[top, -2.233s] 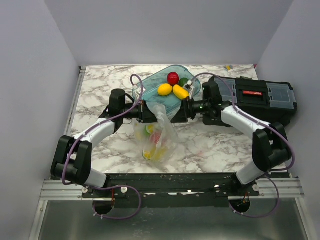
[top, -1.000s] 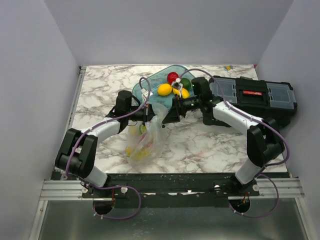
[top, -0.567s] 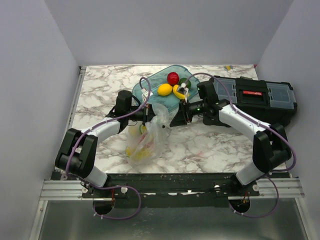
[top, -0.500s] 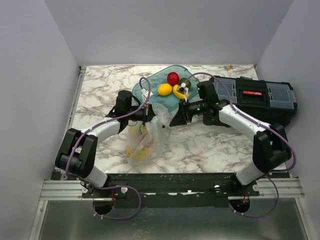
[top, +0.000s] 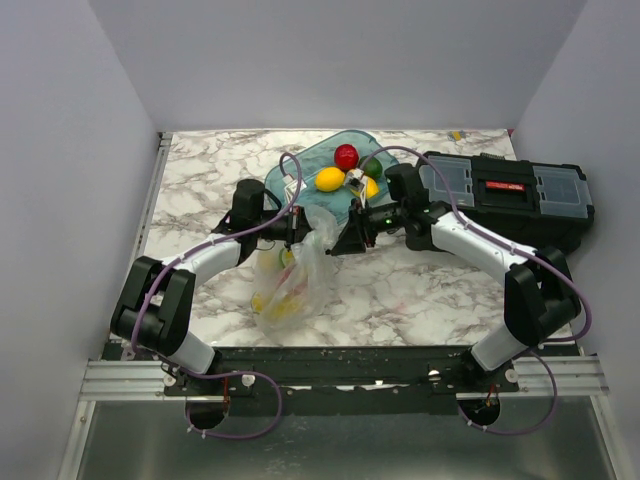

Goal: Place the fake fruits into the plastic bag and tie a complex knot

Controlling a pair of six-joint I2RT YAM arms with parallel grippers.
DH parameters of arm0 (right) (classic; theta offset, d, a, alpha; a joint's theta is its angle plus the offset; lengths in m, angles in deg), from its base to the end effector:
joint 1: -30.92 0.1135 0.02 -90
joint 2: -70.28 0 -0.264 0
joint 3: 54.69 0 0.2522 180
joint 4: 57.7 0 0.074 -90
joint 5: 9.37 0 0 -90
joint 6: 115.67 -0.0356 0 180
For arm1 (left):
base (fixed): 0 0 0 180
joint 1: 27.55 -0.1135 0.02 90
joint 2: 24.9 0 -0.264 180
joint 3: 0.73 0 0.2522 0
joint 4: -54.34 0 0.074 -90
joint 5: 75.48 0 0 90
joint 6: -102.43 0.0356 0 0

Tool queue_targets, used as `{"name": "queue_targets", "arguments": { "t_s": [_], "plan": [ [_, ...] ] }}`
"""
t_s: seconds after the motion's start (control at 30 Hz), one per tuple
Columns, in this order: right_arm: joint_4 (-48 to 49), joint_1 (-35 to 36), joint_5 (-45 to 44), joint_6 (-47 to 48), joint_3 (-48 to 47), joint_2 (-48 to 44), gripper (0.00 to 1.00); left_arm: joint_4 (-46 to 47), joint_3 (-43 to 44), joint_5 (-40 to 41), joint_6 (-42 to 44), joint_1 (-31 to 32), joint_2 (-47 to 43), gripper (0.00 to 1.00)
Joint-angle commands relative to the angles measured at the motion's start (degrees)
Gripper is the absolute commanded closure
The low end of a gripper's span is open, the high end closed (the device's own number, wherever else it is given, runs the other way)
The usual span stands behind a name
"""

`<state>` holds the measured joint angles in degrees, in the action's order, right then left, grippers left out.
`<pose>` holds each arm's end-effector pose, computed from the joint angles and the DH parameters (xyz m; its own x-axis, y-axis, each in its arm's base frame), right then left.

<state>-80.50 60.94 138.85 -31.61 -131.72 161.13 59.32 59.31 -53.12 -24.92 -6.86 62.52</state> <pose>0.2821 0.1979 0.2619 -0.6021 -0.2850 -0.7458 -0.7962 0.1449 0.5874 0.2812 -0.1414 0.2279 -0.8502 0.0744 -0.5212 0.5264 0.1244 -0.8411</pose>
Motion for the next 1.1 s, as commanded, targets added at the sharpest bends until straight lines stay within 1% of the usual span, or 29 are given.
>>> {"name": "queue_targets", "arguments": {
  "t_s": [0.0,0.13,0.2,0.23,0.33,0.4,0.43,0.47,0.53,0.6,0.67,0.73,0.83,0.93,0.97,1.03,1.07],
  "plan": [
    [1.1,0.5,-2.8,1.8,-1.4,0.7,0.61,0.4,1.3,-1.5,0.5,0.6,0.6,1.00],
    [1.4,0.6,-3.6,2.2,-1.9,0.7,0.61,-0.6,1.5,-1.3,1.2,0.9,0.8,1.00],
    [1.3,0.5,-3.2,2.2,-2.1,0.8,0.63,-0.9,1.7,-1.3,1.4,0.9,0.8,1.00],
    [1.4,0.5,-3.2,2.2,-2.2,0.8,0.66,-1.1,1.7,-1.2,1.5,0.9,0.9,1.00],
    [1.3,0.5,-2.9,2.4,-2.0,0.7,0.79,-2.3,2.0,-1.1,2.3,1.0,0.7,1.00],
    [0.8,0.6,-2.5,2.9,-1.7,0.3,0.95,-4.1,2.1,-1.1,3.8,0.9,0.4,1.00],
    [0.5,0.6,-2.4,3.2,-1.6,0.1,0.99,-5.1,2.3,-0.9,4.7,0.9,0.2,1.00],
    [0.1,0.6,-2.6,3.6,-1.4,-0.1,0.99,-6.6,2.4,-0.6,5.6,0.7,-0.1,0.97],
    [-0.1,0.6,-3.0,4.1,-0.8,-0.8,0.99,-9.0,2.6,-0.4,7.3,-0.2,-1.1,0.79],
    [0.0,0.5,-3.3,4.1,-0.5,-1.1,0.99,-11.2,2.4,-0.2,8.6,-1.5,-2.5,0.63],
    [-0.1,0.6,-3.4,4.1,-0.2,-1.4,0.99,-15.2,2.5,0.5,11.3,-3.5,-4.8,0.51],
    [0.2,0.6,-3.6,4.1,0.2,-1.8,0.99,-19.4,2.7,1.1,15.1,-6.2,-7.8,0.46],
    [1.1,0.6,-3.6,3.6,0.8,-2.2,0.99,-30.8,4.4,1.7,23.5,-10.9,-12.4,0.45],
    [2.2,0.6,-3.2,2.7,1.1,-2.3,0.99,-47.1,7.9,3.7,40.2,-14.0,-16.4,0.45],
    [2.4,0.5,-3.2,2.5,1.2,-2.3,0.99,-51.2,8.8,4.1,45.2,-14.6,-17.4,0.45],
    [2.7,0.5,-3.0,2.2,1.1,-2.3,0.99,-59.5,10.4,4.9,53.4,-14.8,-19.5,0.46],
    [2.7,0.6,-3.0,2.1,1.0,-2.3,0.99,-61.7,10.6,4.7,54.8,-14.8,-20.8,0.46]
  ]
}}
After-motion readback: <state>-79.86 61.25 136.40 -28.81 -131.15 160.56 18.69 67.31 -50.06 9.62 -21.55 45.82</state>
